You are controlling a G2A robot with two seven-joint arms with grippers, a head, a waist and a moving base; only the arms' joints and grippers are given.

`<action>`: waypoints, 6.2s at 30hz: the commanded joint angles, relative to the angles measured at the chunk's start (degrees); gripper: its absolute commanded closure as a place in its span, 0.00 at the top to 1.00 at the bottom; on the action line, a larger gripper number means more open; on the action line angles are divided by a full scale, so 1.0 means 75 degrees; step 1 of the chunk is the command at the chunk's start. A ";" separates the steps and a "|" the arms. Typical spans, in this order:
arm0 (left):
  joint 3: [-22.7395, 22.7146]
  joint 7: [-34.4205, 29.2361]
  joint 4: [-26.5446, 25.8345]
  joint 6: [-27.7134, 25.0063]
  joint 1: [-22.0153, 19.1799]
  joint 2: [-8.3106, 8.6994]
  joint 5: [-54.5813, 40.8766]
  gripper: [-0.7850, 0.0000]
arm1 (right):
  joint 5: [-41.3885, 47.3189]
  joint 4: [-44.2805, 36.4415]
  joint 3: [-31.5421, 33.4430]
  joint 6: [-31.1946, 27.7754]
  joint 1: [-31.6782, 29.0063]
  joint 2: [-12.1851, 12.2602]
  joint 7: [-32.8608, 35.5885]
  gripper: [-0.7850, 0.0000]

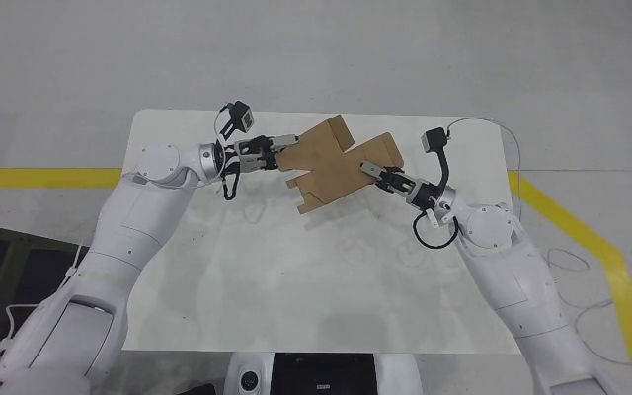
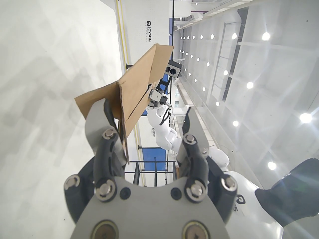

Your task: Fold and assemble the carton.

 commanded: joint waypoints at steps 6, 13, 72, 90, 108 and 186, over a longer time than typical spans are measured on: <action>-0.0022 0.0033 -0.0041 0.0020 0.0046 -0.0011 0.0389 0.33 | -0.0073 -0.0033 0.0011 0.0052 -0.0004 -0.0009 0.0030 0.00; -0.0033 -0.0013 -0.0022 0.0026 0.0087 -0.0038 0.0632 0.24 | -0.0131 -0.0045 0.0031 0.0087 -0.0003 -0.0019 0.0036 0.00; -0.0525 -0.2220 -0.1934 -0.0887 0.0611 0.0266 0.0867 0.00 | 0.1231 0.0609 -0.0526 -0.1553 0.1191 0.0145 0.3523 0.37; -0.0602 -0.2233 -0.2055 -0.0873 0.0721 0.0325 0.0830 0.00 | 0.2175 0.0991 -0.1198 -0.1488 0.1466 -0.0067 0.3727 0.35; -0.0588 -0.2318 -0.2288 -0.0788 0.0871 0.0387 0.0861 0.00 | 0.2984 0.1194 -0.1588 -0.1511 0.1773 -0.0029 0.3937 0.29; -0.1089 -0.1626 -0.2419 -0.0910 0.1018 0.0324 0.0553 1.00 | 0.0957 0.0341 -0.1023 -0.0604 0.1248 0.0123 0.2411 0.00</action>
